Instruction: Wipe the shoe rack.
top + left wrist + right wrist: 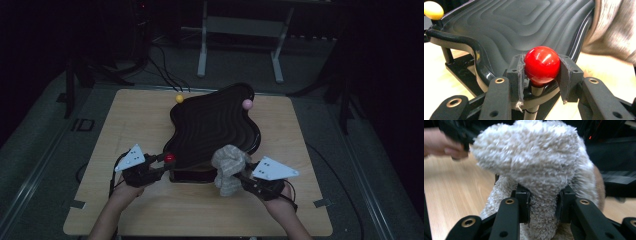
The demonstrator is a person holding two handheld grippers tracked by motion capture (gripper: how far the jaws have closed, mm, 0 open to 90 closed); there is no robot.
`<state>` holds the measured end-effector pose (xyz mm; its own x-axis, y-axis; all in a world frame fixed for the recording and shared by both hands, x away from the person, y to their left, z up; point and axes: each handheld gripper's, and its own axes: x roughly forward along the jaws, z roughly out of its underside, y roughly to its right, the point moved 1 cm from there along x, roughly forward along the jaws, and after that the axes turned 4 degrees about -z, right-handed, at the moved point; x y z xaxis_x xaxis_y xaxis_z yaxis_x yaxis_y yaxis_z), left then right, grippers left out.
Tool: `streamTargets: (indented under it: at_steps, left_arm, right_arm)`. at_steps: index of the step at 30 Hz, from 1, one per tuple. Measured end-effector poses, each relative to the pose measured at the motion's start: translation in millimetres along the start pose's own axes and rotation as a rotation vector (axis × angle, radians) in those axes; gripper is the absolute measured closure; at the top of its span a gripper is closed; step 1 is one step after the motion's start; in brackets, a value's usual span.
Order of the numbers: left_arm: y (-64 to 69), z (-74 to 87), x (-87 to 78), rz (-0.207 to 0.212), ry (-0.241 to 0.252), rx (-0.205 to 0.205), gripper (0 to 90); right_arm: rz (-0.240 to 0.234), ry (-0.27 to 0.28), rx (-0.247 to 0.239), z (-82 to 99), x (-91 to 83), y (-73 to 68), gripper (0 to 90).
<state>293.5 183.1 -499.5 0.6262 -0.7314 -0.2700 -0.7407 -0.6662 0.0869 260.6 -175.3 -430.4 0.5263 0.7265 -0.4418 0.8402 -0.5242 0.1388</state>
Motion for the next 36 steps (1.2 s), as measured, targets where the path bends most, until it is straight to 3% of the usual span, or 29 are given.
streamTargets:
  at_steps: [4, 9, 11, 13, 15, 20, 23, 27, 31, 36]
  left_arm:
    - [0.0, -0.4, -0.4, -0.001, -0.005, 0.005, 59.5]
    - [-1.1, -0.5, -0.2, 0.007, -0.007, 0.004, 59.5]
    - [-1.2, 0.1, 0.0, 0.01, -0.003, -0.001, 59.5]
    - [-1.5, -0.3, -0.2, 0.011, -0.007, 0.002, 59.5]
    - [-1.3, 0.0, -0.2, 0.011, -0.005, -0.002, 59.5]
    - [-2.0, 0.0, 0.0, 0.015, -0.005, -0.006, 59.5]
    - [-2.1, -0.1, 0.4, 0.017, -0.006, -0.006, 59.5]
    - [-1.9, 0.6, 0.3, 0.016, -0.001, -0.009, 59.5]
    - [-2.3, 0.6, 0.4, 0.02, -0.003, -0.012, 59.5]
    - [-1.6, 0.3, 0.9, 0.013, -0.005, -0.01, 59.5]
  right_arm:
    - [-0.037, -0.046, -0.004, 3.4, 15.2, -5.4, 69.0]
    - [0.001, 0.018, -0.019, -14.9, 14.6, -9.1, 69.0]
    - [-0.002, 0.012, -0.027, -10.2, 24.9, -12.1, 69.0]
    - [-0.009, -0.028, -0.046, -2.8, 38.6, -16.4, 68.9]
    - [-0.04, -0.052, -0.032, 1.2, 49.3, -17.9, 68.9]
    - [-0.03, -0.028, -0.05, -12.6, 51.7, -20.8, 69.0]
    - [-0.019, -0.029, -0.065, -4.2, 61.9, -25.6, 69.0]
    - [-0.05, -0.071, -0.048, 3.7, 76.5, -29.2, 68.7]
    - [-0.031, -0.029, -0.064, -9.1, 70.1, -32.1, 68.7]
    - [-0.014, -0.027, -0.069, 5.8, 84.6, -37.3, 68.7]
